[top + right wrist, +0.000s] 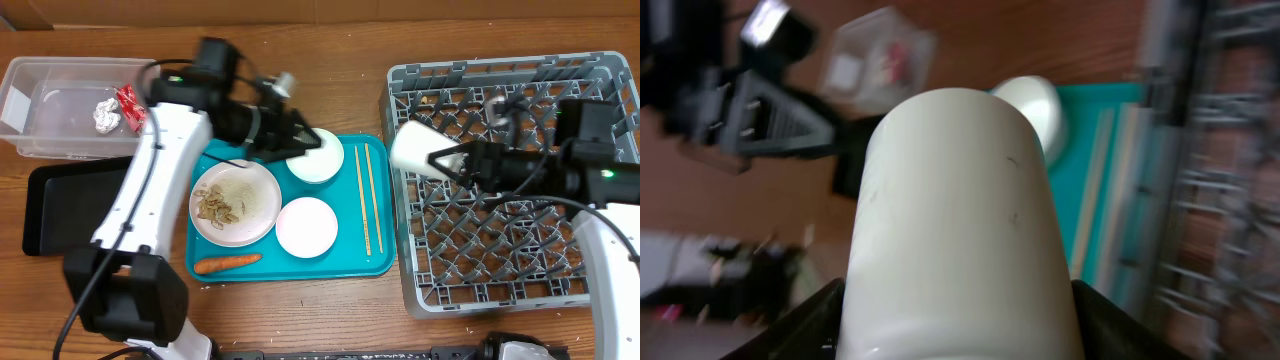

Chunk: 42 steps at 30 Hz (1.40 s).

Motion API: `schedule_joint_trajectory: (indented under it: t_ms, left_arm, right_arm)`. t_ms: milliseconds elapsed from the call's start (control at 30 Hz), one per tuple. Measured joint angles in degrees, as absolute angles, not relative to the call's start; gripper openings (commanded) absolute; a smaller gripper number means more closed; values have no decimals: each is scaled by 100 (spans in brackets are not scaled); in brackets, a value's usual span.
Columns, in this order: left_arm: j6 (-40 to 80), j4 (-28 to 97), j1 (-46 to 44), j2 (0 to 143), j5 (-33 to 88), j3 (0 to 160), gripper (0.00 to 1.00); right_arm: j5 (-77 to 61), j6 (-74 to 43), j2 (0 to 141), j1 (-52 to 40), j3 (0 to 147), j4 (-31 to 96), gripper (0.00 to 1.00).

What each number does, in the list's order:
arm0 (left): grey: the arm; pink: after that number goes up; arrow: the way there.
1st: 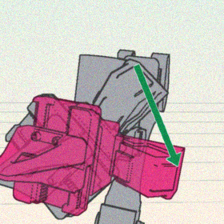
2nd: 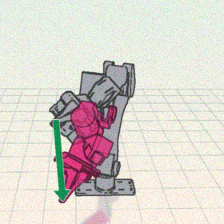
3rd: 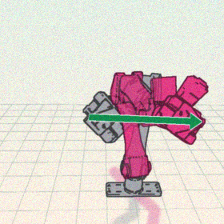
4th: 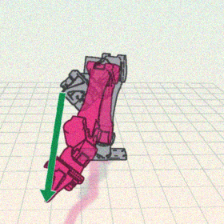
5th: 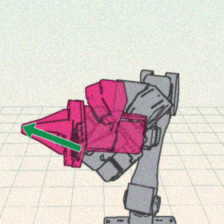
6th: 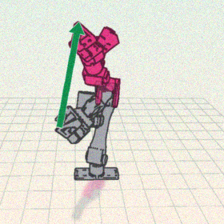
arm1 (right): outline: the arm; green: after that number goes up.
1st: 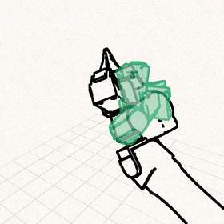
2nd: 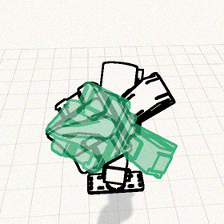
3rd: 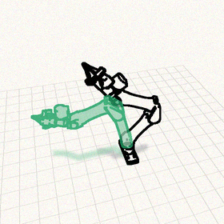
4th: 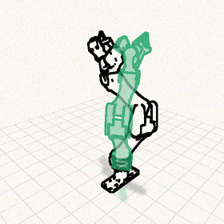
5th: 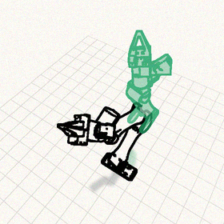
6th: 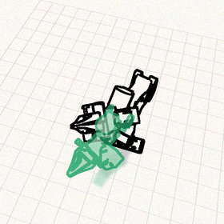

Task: Sort waste into correct bins and load items into the dishwasher
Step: 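Place the white cup upright in the rack's front right corner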

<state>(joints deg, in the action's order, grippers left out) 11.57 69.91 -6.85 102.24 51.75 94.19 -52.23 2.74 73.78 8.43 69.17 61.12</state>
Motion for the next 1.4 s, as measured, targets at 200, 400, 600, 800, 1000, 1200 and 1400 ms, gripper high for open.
schedule_joint_trajectory:
  t_ms: [200,400,600,800,1000,1200,1400]
  left_arm:
    - [1057,7118,381,10009,4289,9419,46]
    - [1028,7091,633,9524,3852,9419,46]
    - [1026,7072,609,9365,3667,9421,46]
    - [1026,7098,609,9365,3592,9421,46]
    - [1026,7120,591,9365,3570,9421,46]
    - [1026,7129,521,9365,3568,9421,47]
    - [1026,7140,445,9365,3551,9421,49]
  right_arm:
    - [-3087,-370,7378,1970,7872,7376,43]
    - [-1219,-1210,7380,3162,8128,8165,41]
    - [43,-1623,7848,3857,8130,8462,41]
    - [390,-1699,8556,3972,8007,8414,42]
    - [342,-1706,8954,3972,7900,8047,50]
    - [231,-1734,8986,3972,7900,8005,82]
    - [152,-1750,8986,3972,7900,8018,95]
